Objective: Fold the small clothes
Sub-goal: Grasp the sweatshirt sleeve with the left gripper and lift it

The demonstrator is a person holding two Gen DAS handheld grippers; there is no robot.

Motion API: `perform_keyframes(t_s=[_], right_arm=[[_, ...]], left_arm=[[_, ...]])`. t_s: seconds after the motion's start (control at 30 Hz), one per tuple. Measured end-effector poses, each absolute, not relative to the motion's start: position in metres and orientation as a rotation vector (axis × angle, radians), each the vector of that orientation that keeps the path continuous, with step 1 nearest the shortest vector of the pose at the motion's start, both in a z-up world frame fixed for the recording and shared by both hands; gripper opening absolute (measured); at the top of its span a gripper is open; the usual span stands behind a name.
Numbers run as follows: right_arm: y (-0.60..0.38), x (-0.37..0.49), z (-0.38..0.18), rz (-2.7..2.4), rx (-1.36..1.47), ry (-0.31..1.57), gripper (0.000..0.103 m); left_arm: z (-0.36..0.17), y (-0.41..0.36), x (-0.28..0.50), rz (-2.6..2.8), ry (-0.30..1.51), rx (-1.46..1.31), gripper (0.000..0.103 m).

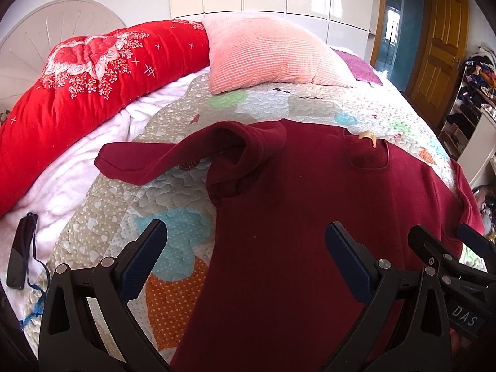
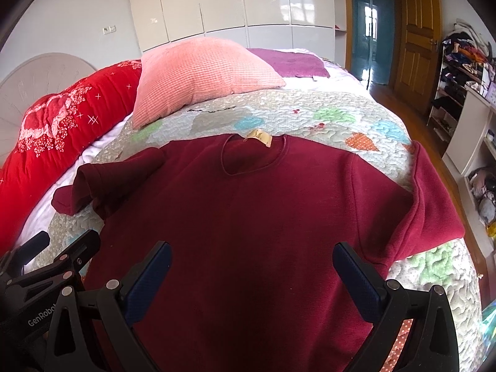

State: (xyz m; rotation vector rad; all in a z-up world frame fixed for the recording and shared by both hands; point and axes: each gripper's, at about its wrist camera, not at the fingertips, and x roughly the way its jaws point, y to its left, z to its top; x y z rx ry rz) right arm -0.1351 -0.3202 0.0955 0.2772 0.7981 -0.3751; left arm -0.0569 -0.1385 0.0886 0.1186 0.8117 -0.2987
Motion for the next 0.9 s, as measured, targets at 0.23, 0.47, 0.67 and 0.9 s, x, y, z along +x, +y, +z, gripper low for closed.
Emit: perform_keyframes(t_s=[0.23, 0.47, 0.67, 0.9], right_arm=[[-0.316, -0.124, 0.088, -0.366, 0.279, 0.816, 0.103], [-0.312, -0.114, 0.08, -0.339, 0.286, 0.831, 0.103], [-0.305, -0.101, 0.075, -0.306, 0.286, 0.843, 0.103], [-0.302, -0.095, 0.068, -0.285, 0.285, 0.871, 0.103]], left_arm=[[0.087, -0.13, -0.049, -0.287, 0.821, 0.103, 0.102], [0.088, -0.074, -0.01, -0.194, 0.849, 0.011, 0.102], [0.068, -0.004, 0.052, -0.082, 0.896, -0.185, 0.101], [0.032, 0.031, 0.122, -0.032, 0.98, -0.38, 0.084]])
